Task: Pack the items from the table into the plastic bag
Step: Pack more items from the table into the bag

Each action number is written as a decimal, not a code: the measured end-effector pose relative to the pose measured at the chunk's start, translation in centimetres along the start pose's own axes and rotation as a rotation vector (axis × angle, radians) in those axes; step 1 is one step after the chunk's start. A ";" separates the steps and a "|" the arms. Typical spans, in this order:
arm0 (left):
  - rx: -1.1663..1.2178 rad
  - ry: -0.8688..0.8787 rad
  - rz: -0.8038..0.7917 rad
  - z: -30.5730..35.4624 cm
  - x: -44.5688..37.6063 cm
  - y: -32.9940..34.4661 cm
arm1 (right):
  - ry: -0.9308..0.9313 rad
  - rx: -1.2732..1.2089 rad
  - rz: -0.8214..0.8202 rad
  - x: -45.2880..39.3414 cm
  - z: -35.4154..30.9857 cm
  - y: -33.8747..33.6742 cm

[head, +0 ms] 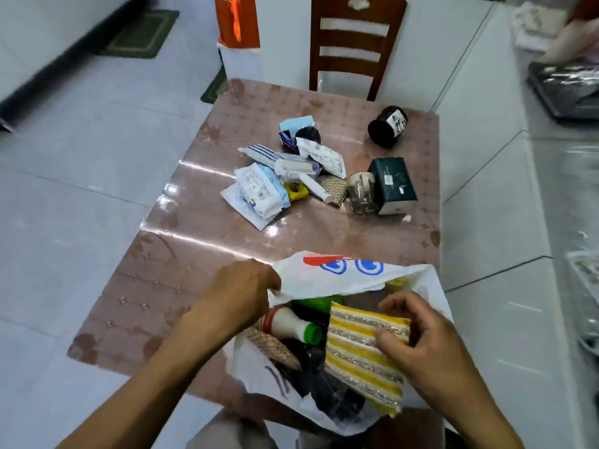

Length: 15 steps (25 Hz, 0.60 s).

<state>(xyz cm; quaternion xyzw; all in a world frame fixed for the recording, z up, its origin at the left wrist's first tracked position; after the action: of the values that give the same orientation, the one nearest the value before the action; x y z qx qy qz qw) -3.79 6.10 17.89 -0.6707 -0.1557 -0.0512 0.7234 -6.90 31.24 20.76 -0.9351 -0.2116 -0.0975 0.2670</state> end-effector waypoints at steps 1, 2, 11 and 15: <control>0.123 -0.098 0.141 -1.0 -0.3 -0.8 | 0.010 0.104 0.015 -0.5 0.4 1.1; 0.268 -0.187 0.270 -2.0 -0.4 -1.6 | 0.010 0.152 0.047 -1.5 0.3 2.4; 0.560 -0.434 0.481 -4.1 1.2 -2.0 | -0.435 0.707 0.347 -1.9 -2.1 2.8; 1.232 -0.568 0.189 -2.4 2.7 0.0 | 0.229 0.539 0.126 1.1 3.4 -1.6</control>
<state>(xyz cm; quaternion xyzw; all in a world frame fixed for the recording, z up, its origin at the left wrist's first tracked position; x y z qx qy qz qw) -0.85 4.06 18.55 -0.1351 -0.2809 0.2880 0.9055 -6.40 34.65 18.98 -0.8248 -0.1399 -0.1258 0.5333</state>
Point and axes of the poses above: each hand's wrist, its own x-axis away from the middle knuckle, its own y-axis out of the palm, z = x × y, the point moved 3 cm from there along -x, towards the middle knuckle, and after that the axes turned 7 degrees about -x, right-handed, at the moved point
